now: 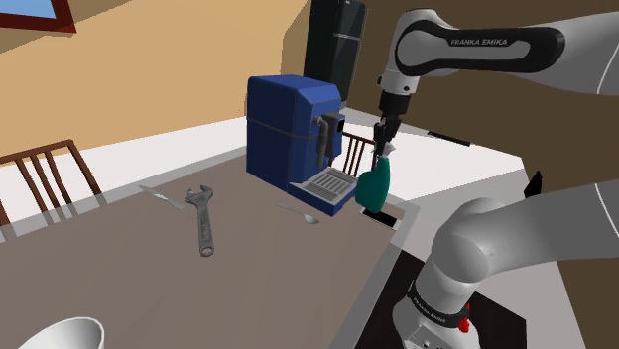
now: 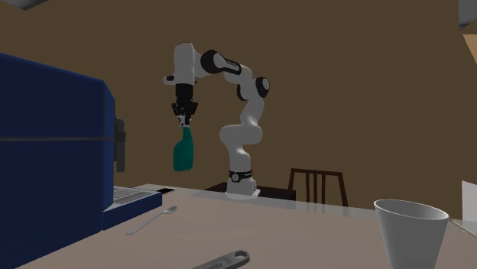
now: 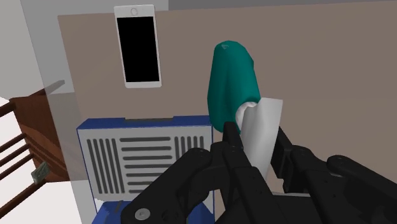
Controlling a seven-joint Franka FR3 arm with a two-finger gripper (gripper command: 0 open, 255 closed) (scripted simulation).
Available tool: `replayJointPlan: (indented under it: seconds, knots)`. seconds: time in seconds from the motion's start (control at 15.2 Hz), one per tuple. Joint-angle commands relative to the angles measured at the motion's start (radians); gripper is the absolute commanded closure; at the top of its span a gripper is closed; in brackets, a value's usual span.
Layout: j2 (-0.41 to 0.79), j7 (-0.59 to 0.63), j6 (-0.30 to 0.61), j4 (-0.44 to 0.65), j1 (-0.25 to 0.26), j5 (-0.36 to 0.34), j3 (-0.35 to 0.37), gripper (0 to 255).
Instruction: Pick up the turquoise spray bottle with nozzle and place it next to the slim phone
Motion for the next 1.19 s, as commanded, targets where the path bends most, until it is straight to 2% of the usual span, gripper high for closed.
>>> replayJointPlan:
  seconds: [0.0,1.12]
  knots:
    - [-0.001,0.000,0.027,-0.027,-0.002,-0.004,-0.005,255]
    - [0.016,0.010,0.260,-0.244,-0.014,-0.036,-0.038,255]
